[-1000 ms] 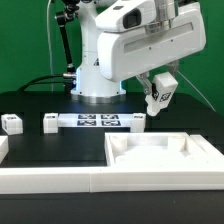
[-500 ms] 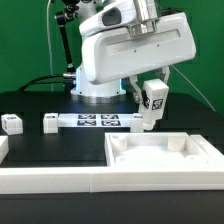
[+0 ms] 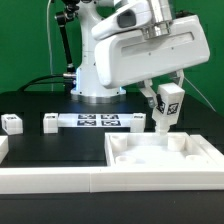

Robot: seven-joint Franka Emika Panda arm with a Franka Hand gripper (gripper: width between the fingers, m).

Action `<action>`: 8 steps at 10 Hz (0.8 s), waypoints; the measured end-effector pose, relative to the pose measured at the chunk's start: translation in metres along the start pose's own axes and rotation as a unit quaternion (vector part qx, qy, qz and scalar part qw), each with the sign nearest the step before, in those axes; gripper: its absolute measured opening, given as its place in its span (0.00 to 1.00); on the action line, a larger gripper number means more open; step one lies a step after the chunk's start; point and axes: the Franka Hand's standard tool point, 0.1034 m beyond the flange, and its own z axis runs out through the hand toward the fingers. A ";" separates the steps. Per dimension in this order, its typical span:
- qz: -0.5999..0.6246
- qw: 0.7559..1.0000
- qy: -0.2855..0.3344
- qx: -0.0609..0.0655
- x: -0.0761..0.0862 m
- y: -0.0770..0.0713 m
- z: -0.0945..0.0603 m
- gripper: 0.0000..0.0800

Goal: Assemble square table

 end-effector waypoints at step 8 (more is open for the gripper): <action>0.014 1.000 0.014 0.006 0.036 -0.019 0.015 0.36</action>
Offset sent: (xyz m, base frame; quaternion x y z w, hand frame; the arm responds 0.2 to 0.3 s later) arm 0.0319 0.0367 -0.0013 0.0287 -0.0015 0.0168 0.9994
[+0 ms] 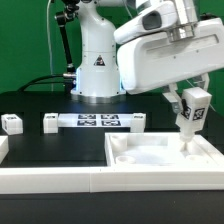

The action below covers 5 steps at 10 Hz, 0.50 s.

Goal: Assemble square table

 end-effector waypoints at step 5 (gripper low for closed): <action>-0.017 0.999 0.035 -0.032 -0.009 0.023 0.005 0.36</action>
Offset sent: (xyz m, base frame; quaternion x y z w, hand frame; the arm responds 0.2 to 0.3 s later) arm 0.0000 0.0000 0.0000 0.0000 0.1938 0.0000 0.9810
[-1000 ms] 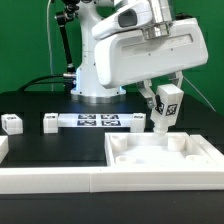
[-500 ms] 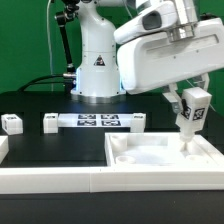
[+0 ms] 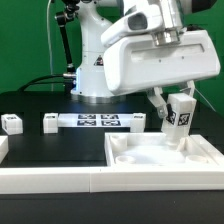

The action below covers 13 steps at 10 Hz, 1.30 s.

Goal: Assemble square table

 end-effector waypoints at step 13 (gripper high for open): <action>0.035 0.999 0.008 0.019 0.028 -0.012 0.014 0.36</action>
Offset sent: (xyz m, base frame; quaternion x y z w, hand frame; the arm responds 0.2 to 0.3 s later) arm 0.0311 0.0392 0.0102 0.0945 0.0076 0.0856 0.9918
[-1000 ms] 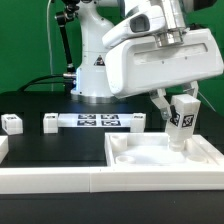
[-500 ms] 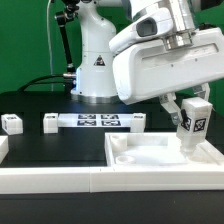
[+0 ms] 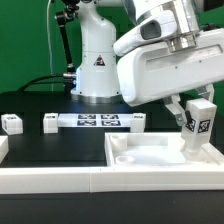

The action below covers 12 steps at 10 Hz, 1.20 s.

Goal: Assemble square table

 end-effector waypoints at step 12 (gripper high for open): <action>0.000 1.000 0.006 -0.013 -0.013 -0.003 0.008 0.36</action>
Offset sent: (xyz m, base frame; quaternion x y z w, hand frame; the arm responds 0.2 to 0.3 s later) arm -0.0017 0.0126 -0.0025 -0.0014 0.0044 0.0188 0.9998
